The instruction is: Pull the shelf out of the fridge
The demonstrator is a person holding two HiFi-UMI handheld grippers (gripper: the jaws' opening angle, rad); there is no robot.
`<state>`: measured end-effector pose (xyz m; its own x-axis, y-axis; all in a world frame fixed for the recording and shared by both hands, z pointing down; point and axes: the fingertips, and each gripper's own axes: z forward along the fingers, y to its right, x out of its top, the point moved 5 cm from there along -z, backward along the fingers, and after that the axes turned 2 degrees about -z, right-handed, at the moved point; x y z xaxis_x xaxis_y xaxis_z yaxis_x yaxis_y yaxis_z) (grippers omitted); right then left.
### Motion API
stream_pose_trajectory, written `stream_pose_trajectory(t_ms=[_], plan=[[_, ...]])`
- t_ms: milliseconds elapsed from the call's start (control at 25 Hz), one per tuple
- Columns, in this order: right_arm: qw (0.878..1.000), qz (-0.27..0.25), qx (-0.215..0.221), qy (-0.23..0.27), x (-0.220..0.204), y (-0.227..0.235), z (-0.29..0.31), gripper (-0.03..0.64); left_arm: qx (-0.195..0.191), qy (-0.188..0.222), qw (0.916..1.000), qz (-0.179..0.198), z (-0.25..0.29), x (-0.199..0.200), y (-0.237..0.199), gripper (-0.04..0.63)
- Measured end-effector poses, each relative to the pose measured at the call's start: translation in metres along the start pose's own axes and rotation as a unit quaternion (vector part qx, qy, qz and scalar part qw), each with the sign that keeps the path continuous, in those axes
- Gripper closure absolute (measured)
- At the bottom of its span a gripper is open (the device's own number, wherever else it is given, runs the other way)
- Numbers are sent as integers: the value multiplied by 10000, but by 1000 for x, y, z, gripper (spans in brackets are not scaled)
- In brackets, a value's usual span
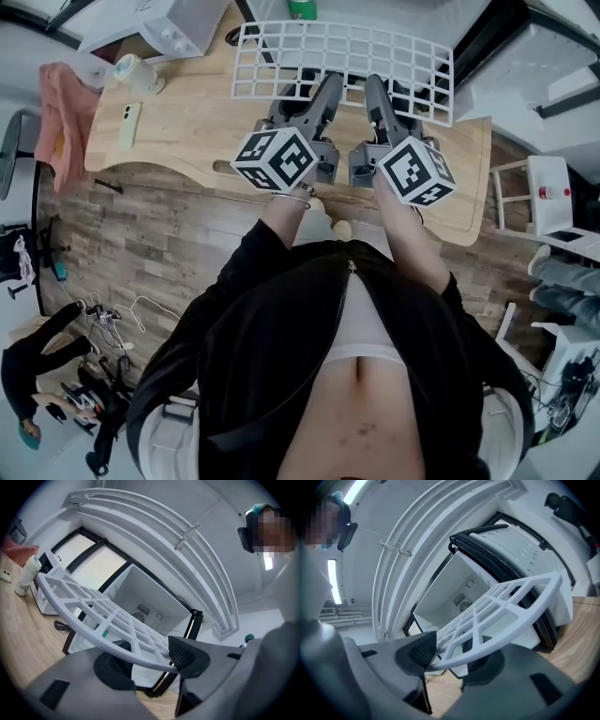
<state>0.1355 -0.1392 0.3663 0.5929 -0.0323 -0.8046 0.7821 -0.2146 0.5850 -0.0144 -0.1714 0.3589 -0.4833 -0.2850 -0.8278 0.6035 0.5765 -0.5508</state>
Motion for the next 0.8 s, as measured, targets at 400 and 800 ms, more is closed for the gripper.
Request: stream_pose_trajectory(t_ms=[400,800], plan=[[9998,-169,-5,93,2,-17,-23,426,-181,50,9998,-40,-21,2,13,380],[9992,-227,-212,245,-20,-60,-74,425,-376,-39,9993,-75,-83,6,23,380]])
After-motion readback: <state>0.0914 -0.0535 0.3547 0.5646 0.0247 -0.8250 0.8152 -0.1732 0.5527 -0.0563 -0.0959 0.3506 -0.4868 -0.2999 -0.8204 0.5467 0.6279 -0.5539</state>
